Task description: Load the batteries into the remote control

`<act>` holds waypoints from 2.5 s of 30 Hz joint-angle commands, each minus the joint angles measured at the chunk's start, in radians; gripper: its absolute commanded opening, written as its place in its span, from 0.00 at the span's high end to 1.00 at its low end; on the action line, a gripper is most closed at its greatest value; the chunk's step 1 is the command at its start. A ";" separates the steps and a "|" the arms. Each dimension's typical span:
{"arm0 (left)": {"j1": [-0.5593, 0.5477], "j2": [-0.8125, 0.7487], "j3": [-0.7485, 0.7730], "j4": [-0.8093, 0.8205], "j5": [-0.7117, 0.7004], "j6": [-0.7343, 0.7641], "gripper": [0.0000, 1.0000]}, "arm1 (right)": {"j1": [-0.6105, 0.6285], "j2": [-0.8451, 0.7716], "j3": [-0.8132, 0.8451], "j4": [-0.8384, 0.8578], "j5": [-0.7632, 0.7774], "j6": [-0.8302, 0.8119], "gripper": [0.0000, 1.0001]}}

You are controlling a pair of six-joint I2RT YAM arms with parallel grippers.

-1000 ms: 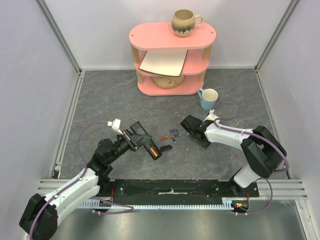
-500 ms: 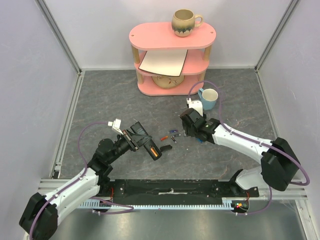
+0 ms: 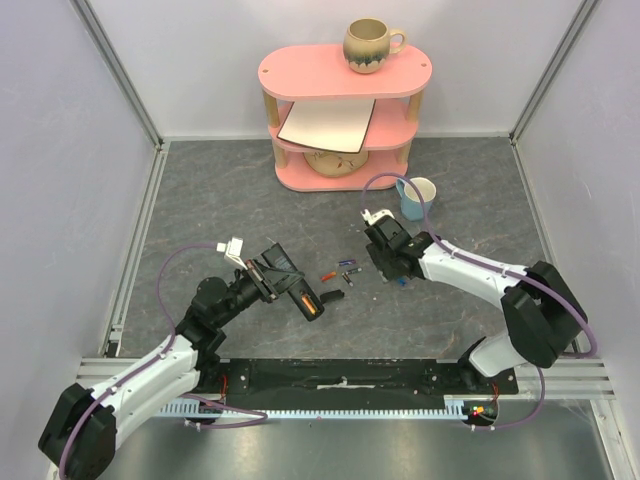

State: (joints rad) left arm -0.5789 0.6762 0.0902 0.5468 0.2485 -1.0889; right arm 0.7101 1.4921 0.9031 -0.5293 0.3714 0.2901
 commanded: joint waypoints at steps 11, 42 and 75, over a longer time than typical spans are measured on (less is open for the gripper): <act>0.001 0.011 -0.014 0.099 0.031 -0.026 0.98 | -0.057 0.008 -0.095 0.071 -0.166 0.023 0.43; -0.007 0.048 -0.010 0.124 0.029 -0.031 0.98 | -0.097 0.025 -0.167 0.077 -0.249 0.127 0.83; -0.050 0.540 0.128 0.596 0.069 -0.071 0.98 | 0.341 -0.107 0.351 -0.250 -0.368 0.121 1.00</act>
State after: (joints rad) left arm -0.6250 1.2133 0.1860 1.0634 0.2985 -1.1328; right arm 1.0168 1.3598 1.1709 -0.7254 0.0364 0.4316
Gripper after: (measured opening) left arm 0.253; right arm 0.022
